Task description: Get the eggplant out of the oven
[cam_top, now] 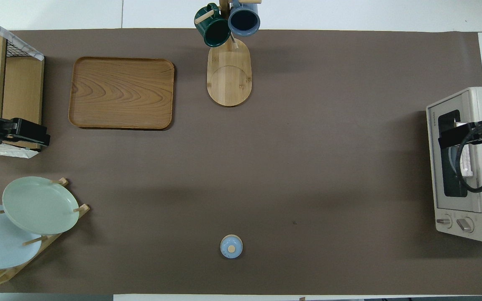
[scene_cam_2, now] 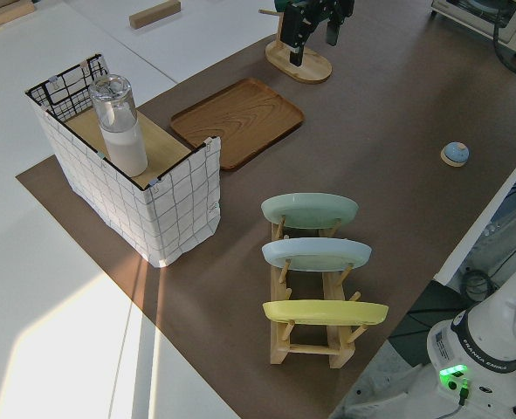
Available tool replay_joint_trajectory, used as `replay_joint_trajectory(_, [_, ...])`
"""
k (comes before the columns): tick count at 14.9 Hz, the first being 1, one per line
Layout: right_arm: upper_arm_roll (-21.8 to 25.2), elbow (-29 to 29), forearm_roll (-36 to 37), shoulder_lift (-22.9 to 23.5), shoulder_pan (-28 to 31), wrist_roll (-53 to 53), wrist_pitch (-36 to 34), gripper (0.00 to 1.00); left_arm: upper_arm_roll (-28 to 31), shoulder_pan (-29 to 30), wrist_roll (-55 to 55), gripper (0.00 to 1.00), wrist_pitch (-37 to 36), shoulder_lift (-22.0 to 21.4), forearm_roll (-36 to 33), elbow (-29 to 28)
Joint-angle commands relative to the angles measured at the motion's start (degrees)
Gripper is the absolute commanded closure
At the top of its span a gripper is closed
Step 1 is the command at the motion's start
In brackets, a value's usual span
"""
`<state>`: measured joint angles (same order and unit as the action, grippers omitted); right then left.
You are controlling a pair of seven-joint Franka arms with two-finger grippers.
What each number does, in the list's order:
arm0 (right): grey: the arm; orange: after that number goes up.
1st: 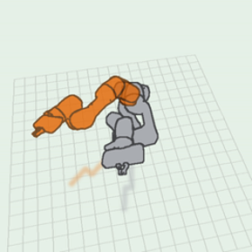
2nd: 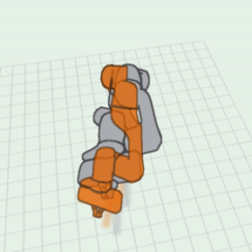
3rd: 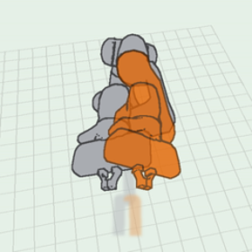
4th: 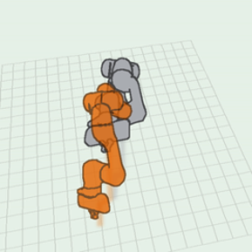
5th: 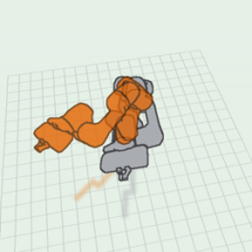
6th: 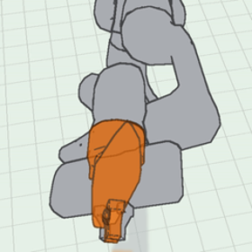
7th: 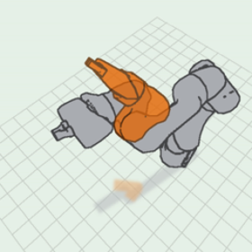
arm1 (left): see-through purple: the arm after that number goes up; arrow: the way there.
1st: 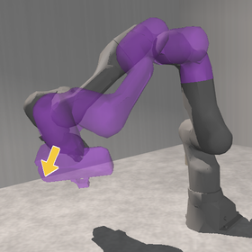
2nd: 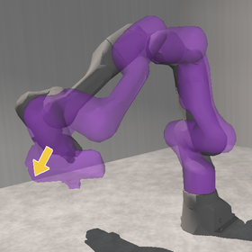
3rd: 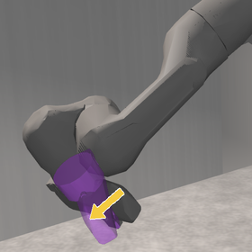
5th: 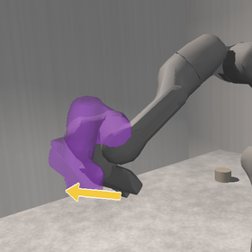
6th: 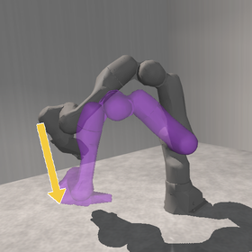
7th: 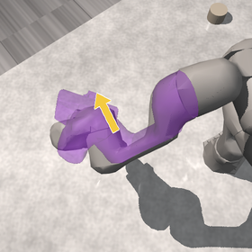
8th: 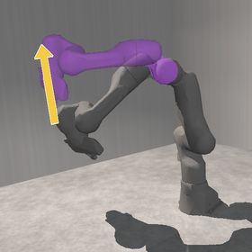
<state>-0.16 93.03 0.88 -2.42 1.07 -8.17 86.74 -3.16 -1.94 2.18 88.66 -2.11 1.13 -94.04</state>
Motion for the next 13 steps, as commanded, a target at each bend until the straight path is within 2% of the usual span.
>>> replay_joint_trajectory(1, [0.0,-0.8,0.1,0.6,0.1,1.3,0.1,0.00,0.3,-0.2,0.4,0.00,-0.8,-0.7,-1.0,-0.1])
replay_joint_trajectory(9, [0.0,-0.2,0.5,0.4,1.9,0.3,0.6,0.00,0.3,-0.1,0.4,0.00,-0.8,-0.6,-1.0,-0.1])
replay_joint_trajectory(10, [0.0,0.6,0.5,0.2,2.0,-0.1,2.4,0.22,0.3,-0.1,0.4,0.00,-0.8,-0.6,-1.0,-0.1])
replay_joint_trajectory(11, [0.0,2.0,0.5,-0.1,2.1,-0.6,4.6,0.64,0.3,-0.1,0.4,0.00,-0.8,-0.7,-1.0,-0.1])
replay_joint_trajectory(12, [0.0,3.9,0.6,-0.8,2.2,-2.0,5.9,1.00,0.3,-0.1,0.4,0.00,-0.8,-0.6,-1.0,-0.1])
replay_joint_trajectory(13, [0.0,7.1,0.5,-2.4,2.3,-4.3,7.7,1.00,0.3,-0.1,0.4,0.00,-0.8,-0.6,-1.0,-0.1])
